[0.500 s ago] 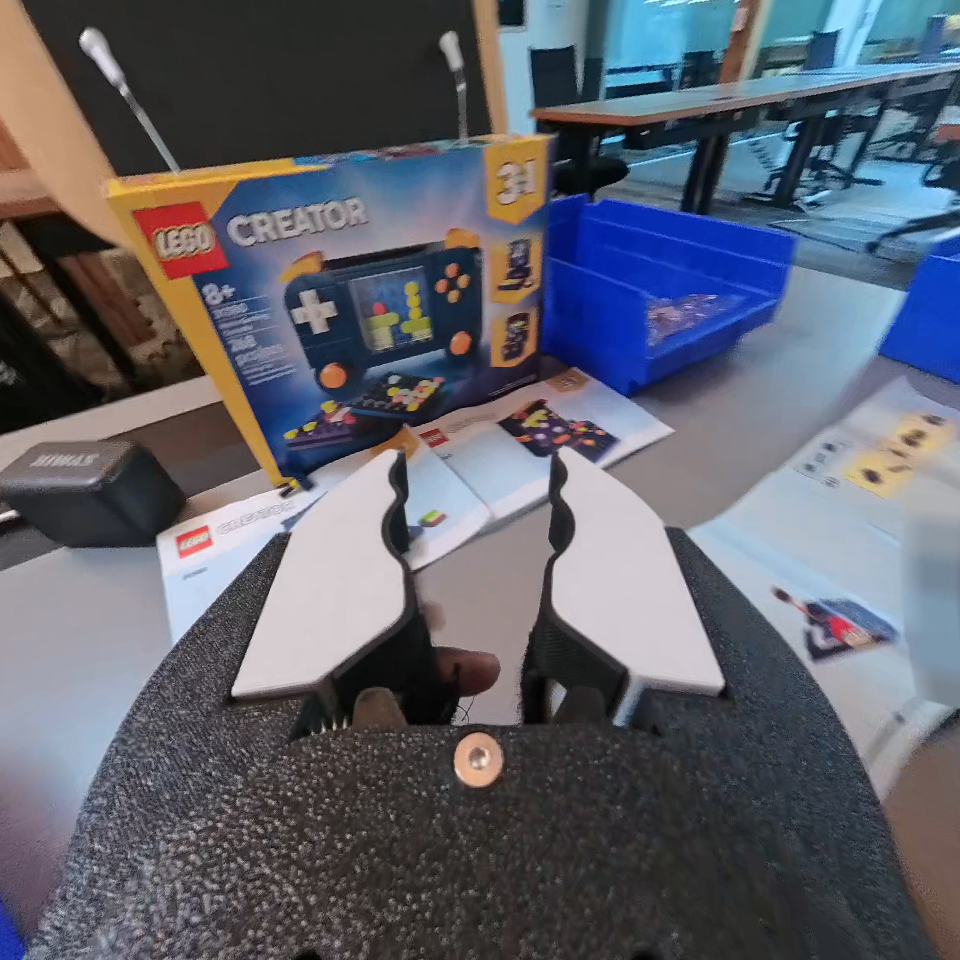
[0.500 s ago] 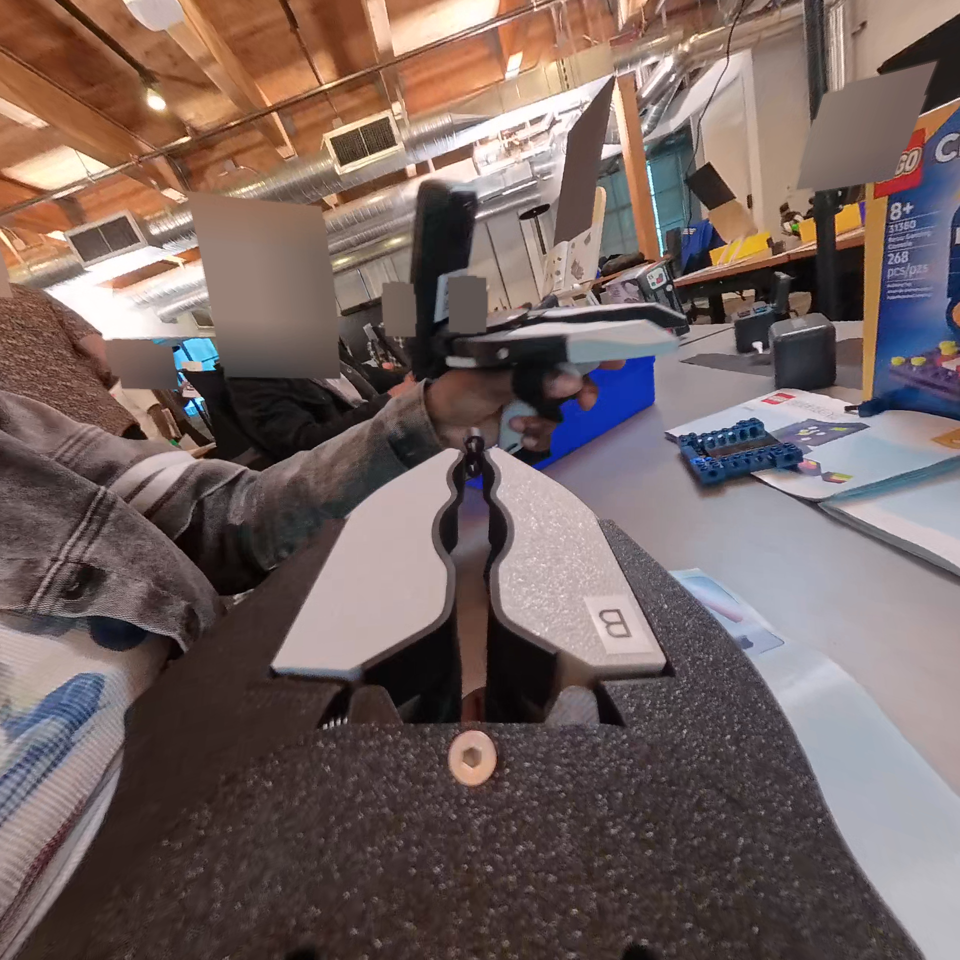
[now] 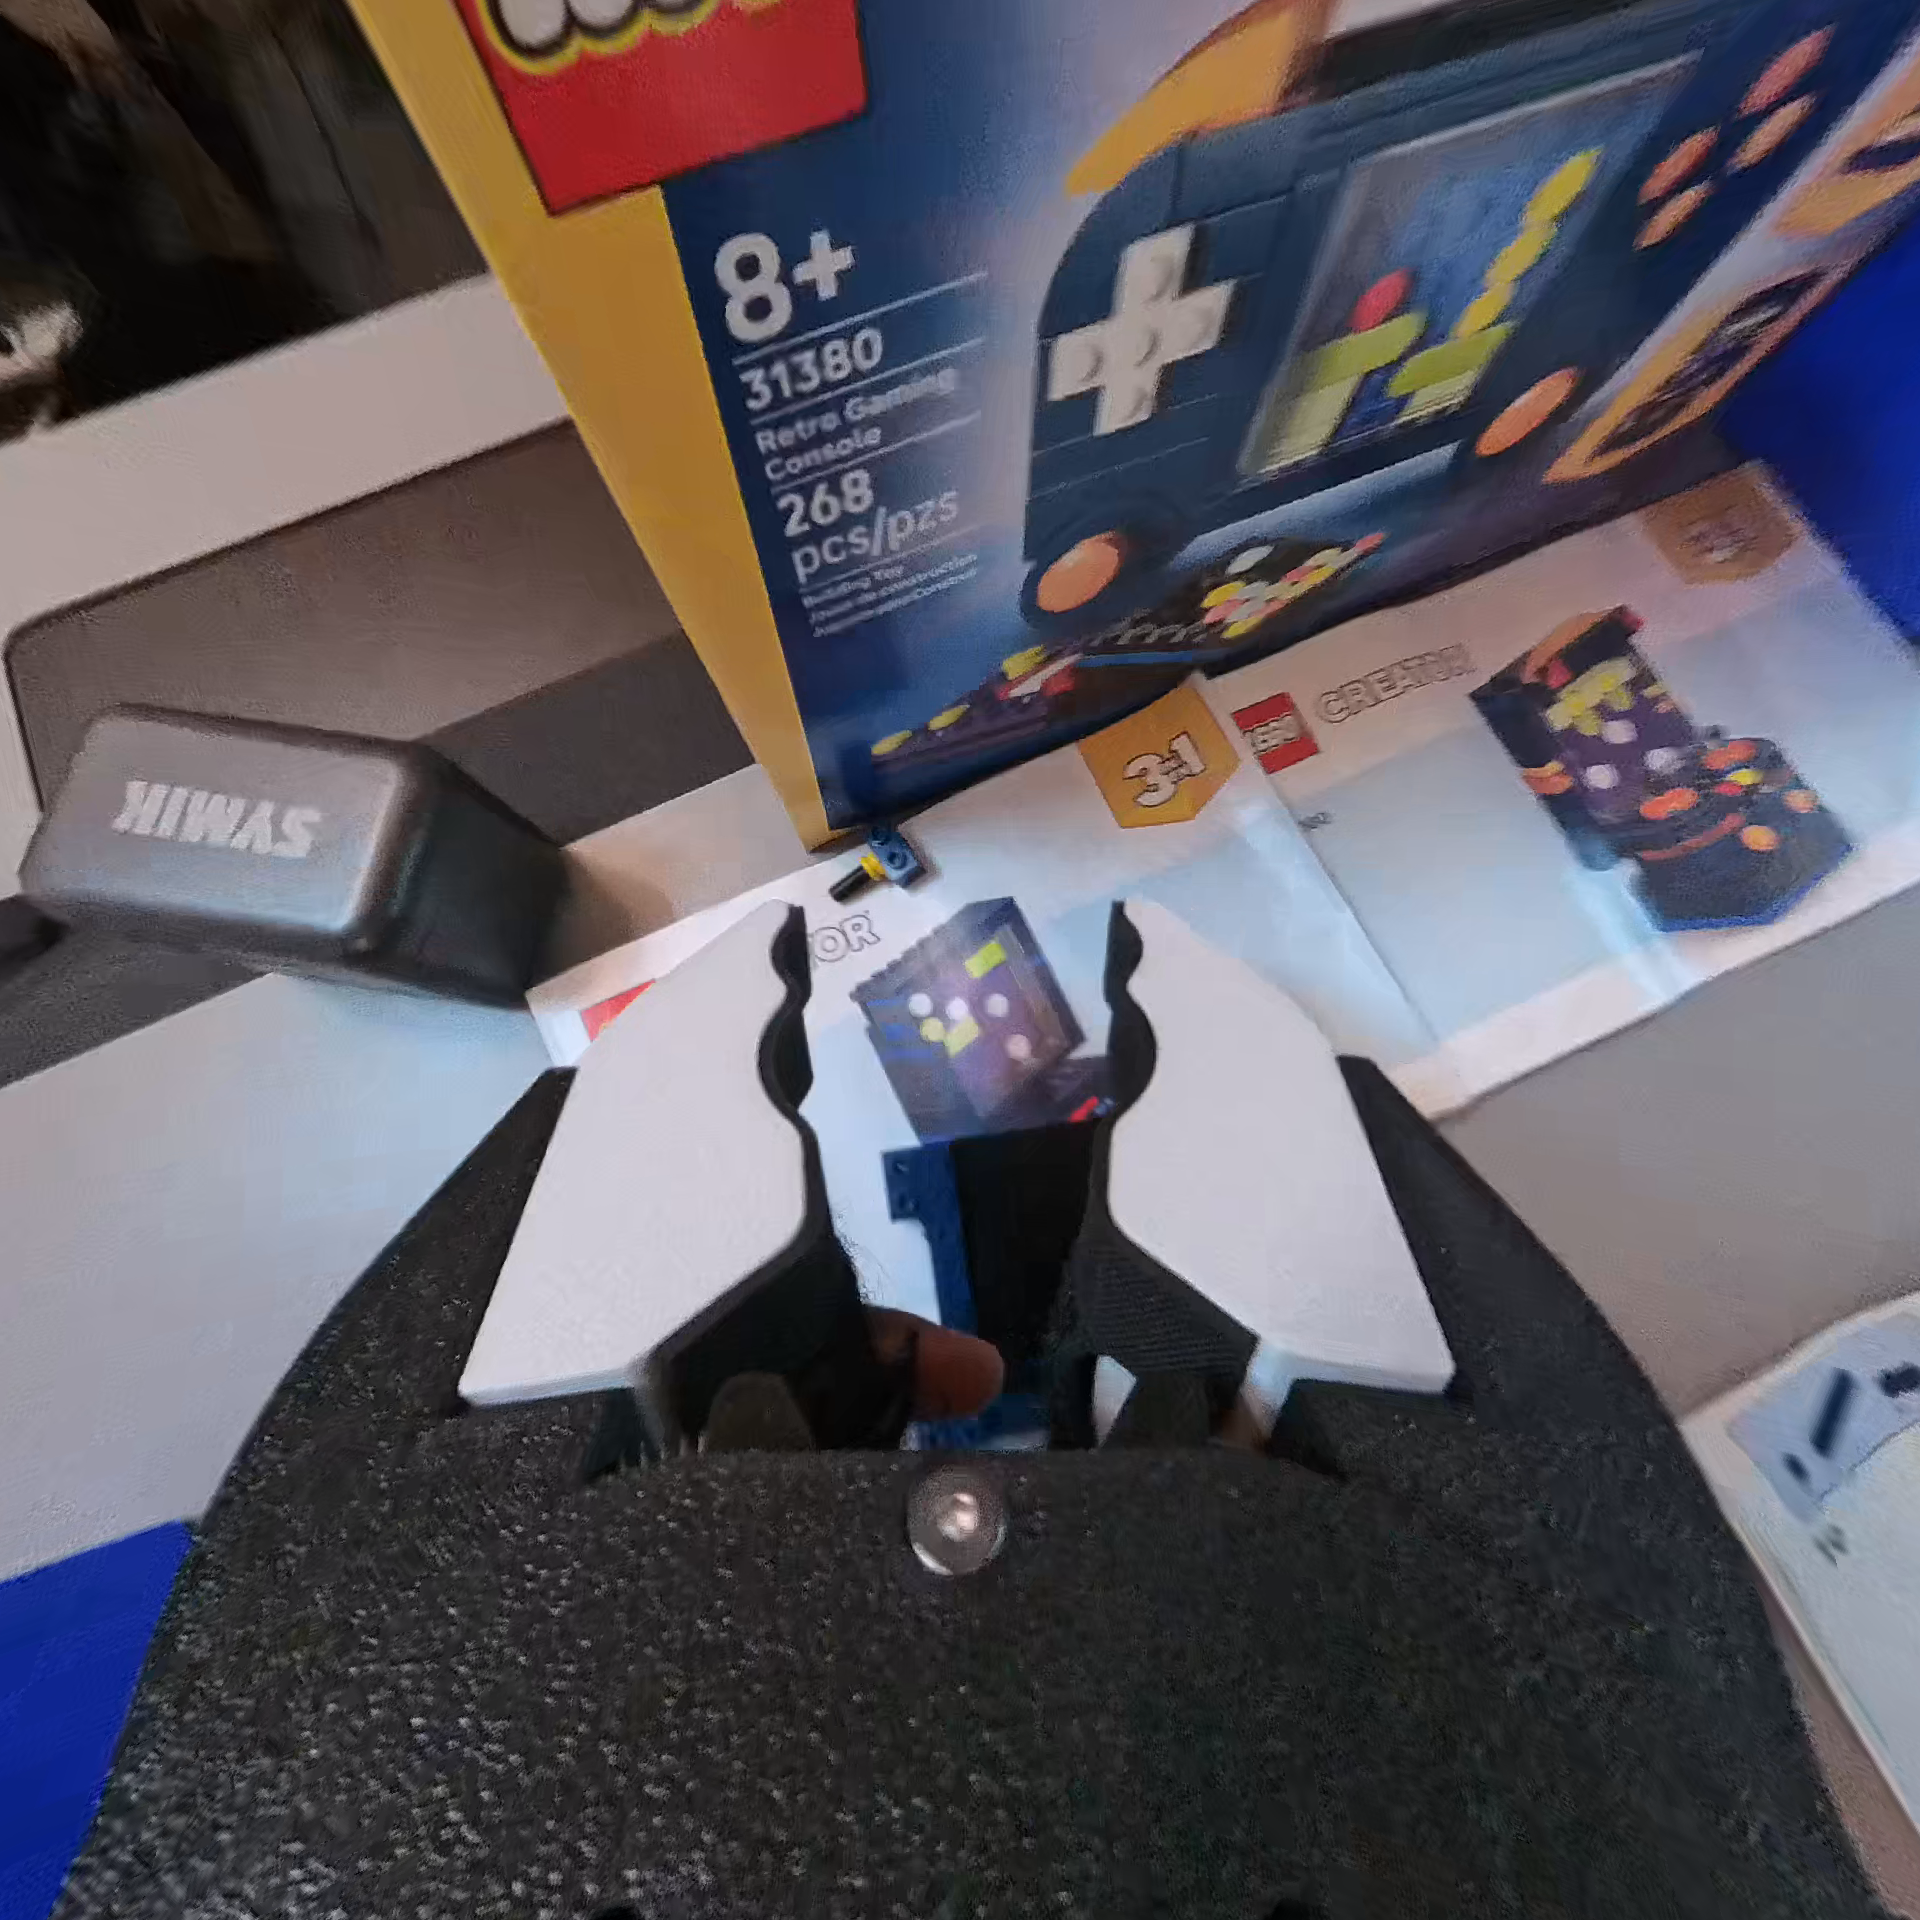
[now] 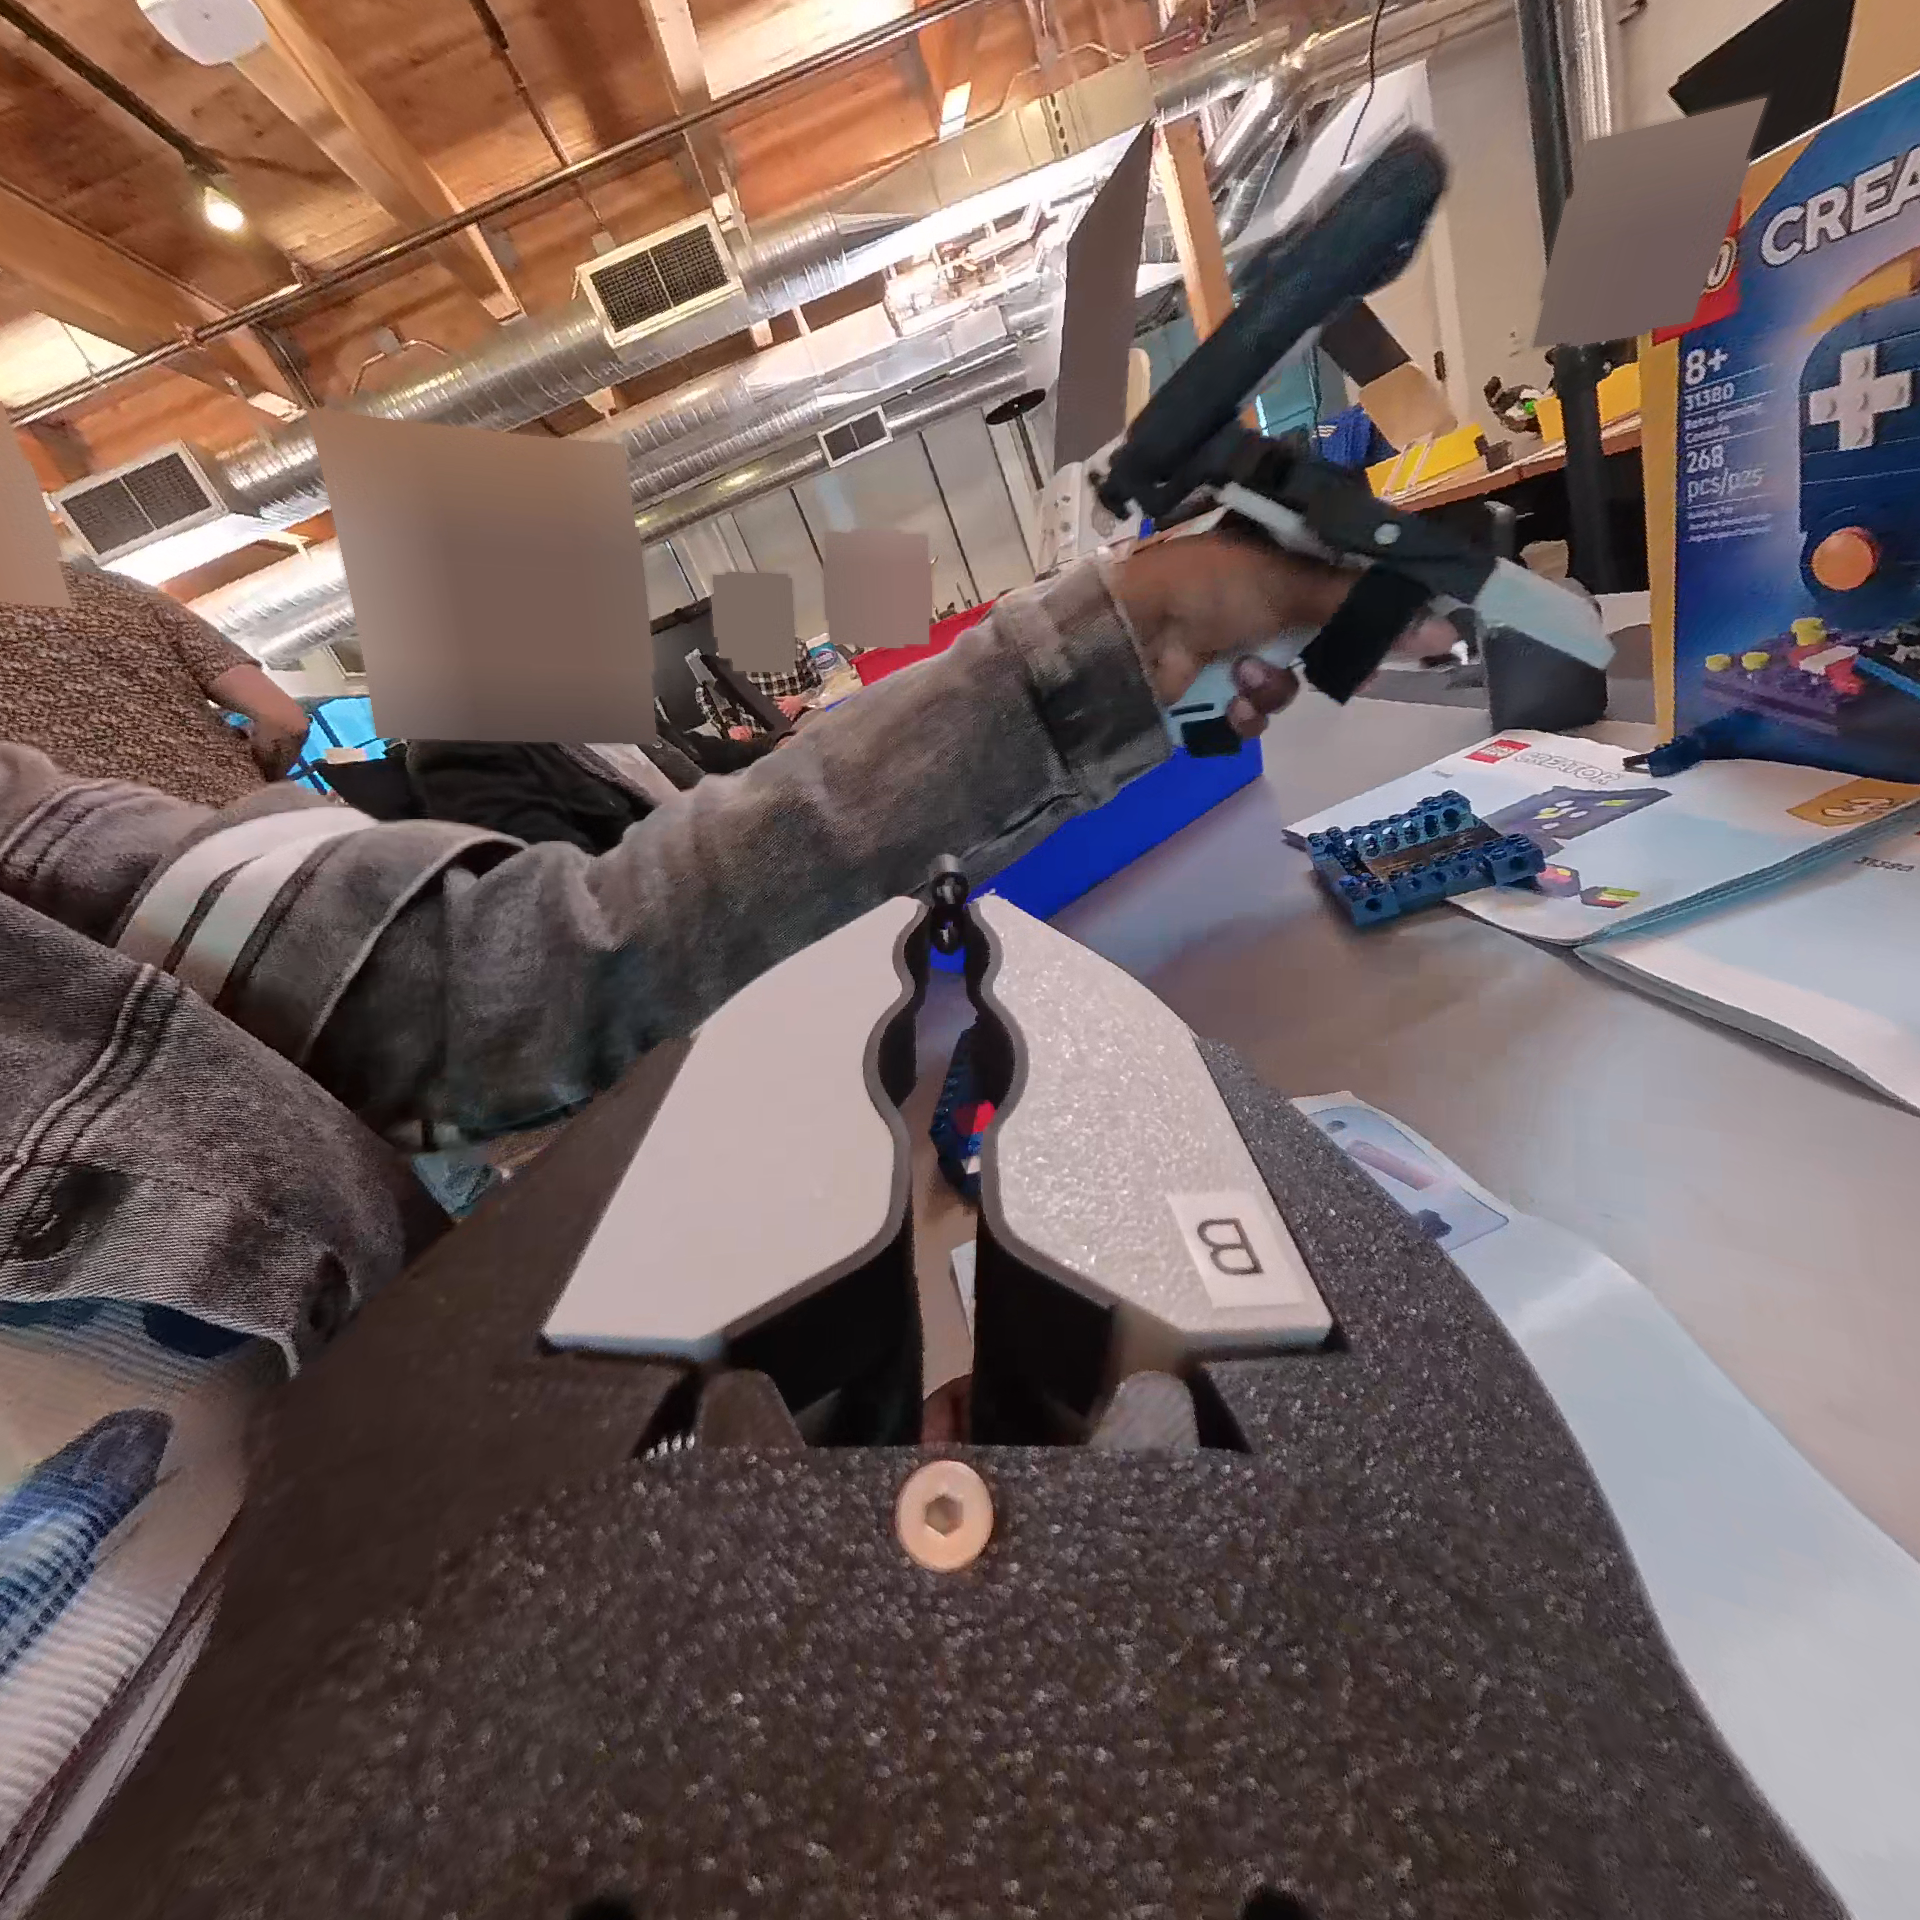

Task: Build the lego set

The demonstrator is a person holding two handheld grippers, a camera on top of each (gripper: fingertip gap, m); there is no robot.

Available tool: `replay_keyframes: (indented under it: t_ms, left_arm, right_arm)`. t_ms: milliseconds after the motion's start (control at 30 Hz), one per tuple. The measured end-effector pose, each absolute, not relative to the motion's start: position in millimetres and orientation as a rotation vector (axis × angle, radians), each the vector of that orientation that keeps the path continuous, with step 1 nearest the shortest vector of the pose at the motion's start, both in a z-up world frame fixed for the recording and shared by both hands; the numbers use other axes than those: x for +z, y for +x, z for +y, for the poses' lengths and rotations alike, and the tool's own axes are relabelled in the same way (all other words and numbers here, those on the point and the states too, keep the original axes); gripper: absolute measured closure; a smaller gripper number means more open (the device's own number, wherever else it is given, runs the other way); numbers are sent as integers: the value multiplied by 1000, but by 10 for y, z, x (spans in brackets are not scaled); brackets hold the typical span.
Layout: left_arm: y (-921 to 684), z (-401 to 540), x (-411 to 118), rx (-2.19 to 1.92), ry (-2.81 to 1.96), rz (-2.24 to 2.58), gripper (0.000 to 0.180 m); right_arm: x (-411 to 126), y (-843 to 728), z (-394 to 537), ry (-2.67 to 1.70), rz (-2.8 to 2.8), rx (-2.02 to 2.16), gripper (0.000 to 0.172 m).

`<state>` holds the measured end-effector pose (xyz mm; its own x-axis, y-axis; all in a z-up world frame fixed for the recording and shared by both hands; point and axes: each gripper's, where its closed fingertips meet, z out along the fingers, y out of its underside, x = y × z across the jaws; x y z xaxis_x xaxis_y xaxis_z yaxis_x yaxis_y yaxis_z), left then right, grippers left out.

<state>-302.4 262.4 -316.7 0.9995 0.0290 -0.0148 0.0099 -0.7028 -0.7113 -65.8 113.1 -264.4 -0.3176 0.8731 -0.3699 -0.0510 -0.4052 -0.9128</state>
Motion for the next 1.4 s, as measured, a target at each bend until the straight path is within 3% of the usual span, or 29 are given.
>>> replay_keyframes:
  t_ms: [367,433,467,567,867,1067,1200,1300,1400]
  left_arm:
    - [-3291,2945,-3668,28,-2610,-53,133]
    - [-3275,2977,-3786,-4,-2594,-16,167]
    - [-3248,2959,-3795,-57,-2571,-52,170]
    - [-3205,2764,-3654,-30,-2532,4,170]
    - [-1718,1974,-2530,-139,-2031,499,172]
    - [-849,1167,-2600,-15,-1771,851,172]
    - [-696,975,-2731,93,-1623,915,171]
    - [-651,920,-2821,219,-1515,975,171]
    - [-630,900,-2858,383,-1416,1045,171]
  right_arm:
    - [-2683,-667,1183,-1277,-1103,1797,166]
    - [-2673,-669,1185,-1274,-1101,1793,166]
    - [-2671,-665,1188,-1272,-1101,1786,166]
    - [-2676,-664,1185,-1268,-1109,1769,166]
    - [-2678,-662,1175,-1284,-1123,1766,167]
    - [-3189,-707,997,-1518,-1558,1444,166]
    - [-3458,-705,935,-1580,-1735,1201,150]
    - [-3424,-692,951,-1592,-1728,1181,138]
    - [-3134,-659,879,-1527,-1621,1461,138]
